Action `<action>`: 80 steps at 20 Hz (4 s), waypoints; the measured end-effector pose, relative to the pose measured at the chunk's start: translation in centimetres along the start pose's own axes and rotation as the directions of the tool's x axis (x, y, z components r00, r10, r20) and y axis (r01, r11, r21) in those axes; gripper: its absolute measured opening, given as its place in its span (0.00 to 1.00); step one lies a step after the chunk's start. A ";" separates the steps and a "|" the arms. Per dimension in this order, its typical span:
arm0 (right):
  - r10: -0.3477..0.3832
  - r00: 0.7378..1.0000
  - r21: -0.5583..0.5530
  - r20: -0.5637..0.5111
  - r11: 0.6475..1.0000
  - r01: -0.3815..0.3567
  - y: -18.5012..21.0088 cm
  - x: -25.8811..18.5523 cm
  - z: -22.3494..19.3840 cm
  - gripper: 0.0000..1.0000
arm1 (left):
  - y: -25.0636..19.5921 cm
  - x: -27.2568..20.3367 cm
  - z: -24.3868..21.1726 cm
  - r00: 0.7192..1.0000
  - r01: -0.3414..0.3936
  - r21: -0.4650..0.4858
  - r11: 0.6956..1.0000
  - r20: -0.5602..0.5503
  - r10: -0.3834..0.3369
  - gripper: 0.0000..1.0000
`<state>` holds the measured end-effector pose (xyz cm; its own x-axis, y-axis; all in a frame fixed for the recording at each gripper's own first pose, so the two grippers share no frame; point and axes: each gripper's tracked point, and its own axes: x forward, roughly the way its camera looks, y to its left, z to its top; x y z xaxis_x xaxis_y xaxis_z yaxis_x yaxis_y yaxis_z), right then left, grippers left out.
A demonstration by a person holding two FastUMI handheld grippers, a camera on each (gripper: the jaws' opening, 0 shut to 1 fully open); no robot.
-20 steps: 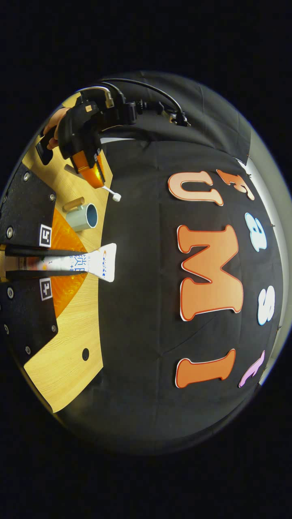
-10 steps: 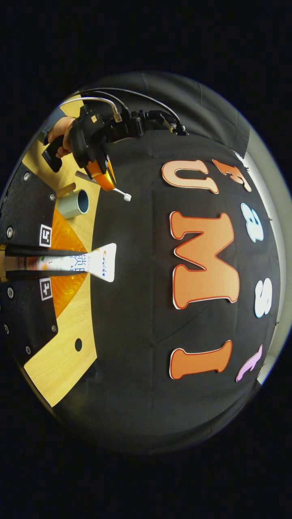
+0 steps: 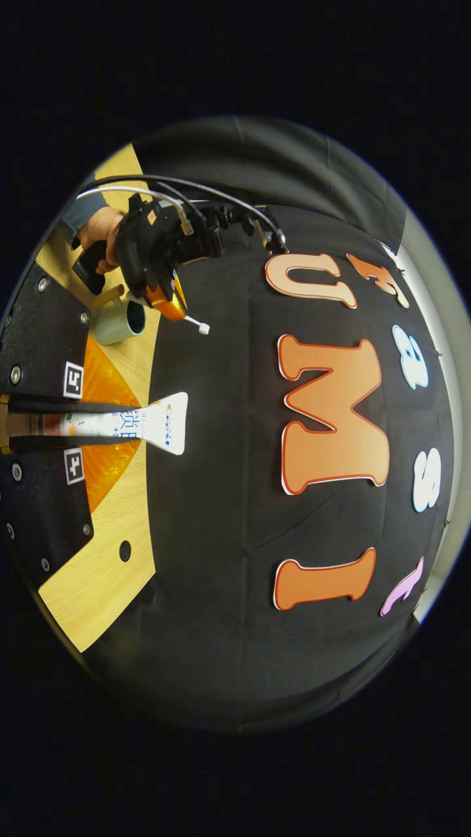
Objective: Put the toothbrush and toothpaste on the desktop into the cup, then pick up the cup and place it on the coaster on the desktop.
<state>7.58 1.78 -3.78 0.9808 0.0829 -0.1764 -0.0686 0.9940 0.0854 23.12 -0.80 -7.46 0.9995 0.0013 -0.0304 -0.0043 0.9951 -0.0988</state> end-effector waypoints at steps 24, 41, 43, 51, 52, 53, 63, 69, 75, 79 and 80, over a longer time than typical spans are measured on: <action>0.006 1.000 0.019 -0.027 1.000 -0.005 0.9 -0.2 -1.6 0.13 | 1.1 0.2 -5.3 0.993 -0.063 0.010 0.998 -0.102 0.064 0.08; 0.129 0.988 0.074 0.091 0.988 -0.135 4.8 1.2 2.1 0.13 | 2.5 -12.1 -2.8 0.987 0.019 0.082 0.996 -0.160 -0.006 0.81; 0.152 0.983 0.074 0.106 0.984 -0.161 5.9 2.0 2.3 0.13 | 3.9 -13.2 -3.2 0.986 0.007 0.077 0.997 -0.169 0.006 0.83; 0.185 0.977 0.085 0.102 0.977 -0.194 7.6 3.7 2.3 0.13 | 5.2 -12.7 -1.1 0.993 -0.010 0.112 0.994 -0.117 0.023 0.85; 0.177 0.979 0.085 0.099 0.979 -0.186 7.3 3.8 2.2 0.13 | 4.3 -11.9 -1.1 0.992 0.011 0.105 0.994 -0.127 0.002 0.84; 0.181 0.979 0.086 0.094 0.978 -0.189 7.2 3.8 2.3 0.13 | 3.7 -11.1 -1.0 0.990 0.024 0.101 0.995 -0.137 -0.010 0.84; 0.160 0.980 -0.030 0.116 0.987 -0.157 3.3 0.9 6.4 0.13 | 1.6 -4.0 0.5 0.946 0.069 0.037 0.997 -0.319 -0.053 0.85; 0.142 0.983 -0.053 0.116 0.989 -0.136 0.8 -1.2 7.5 0.13 | 0.8 -2.9 -1.4 0.842 0.049 -0.077 0.996 -0.533 -0.083 0.86; 0.128 0.985 -0.041 0.115 0.991 -0.124 -1.3 -3.3 7.6 0.13 | 0.0 -3.5 -3.2 0.714 0.030 -0.132 0.991 -0.691 -0.114 0.79; 0.120 0.986 -0.023 0.117 0.993 -0.119 -2.7 -4.1 7.0 0.13 | -0.3 -3.5 -4.5 0.676 0.018 -0.149 0.989 -0.726 -0.122 0.77; 0.108 0.988 -0.013 0.113 0.994 -0.107 -3.3 -4.1 6.8 0.13 | -0.2 -3.6 -4.9 0.663 0.015 -0.145 0.989 -0.739 -0.118 0.77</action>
<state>4.99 -2.37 3.31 0.9819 0.1812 -0.0544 -0.1759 0.9802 0.0912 19.34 -1.49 -12.22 0.6412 -0.1900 -0.7435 0.0064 0.9701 -0.2425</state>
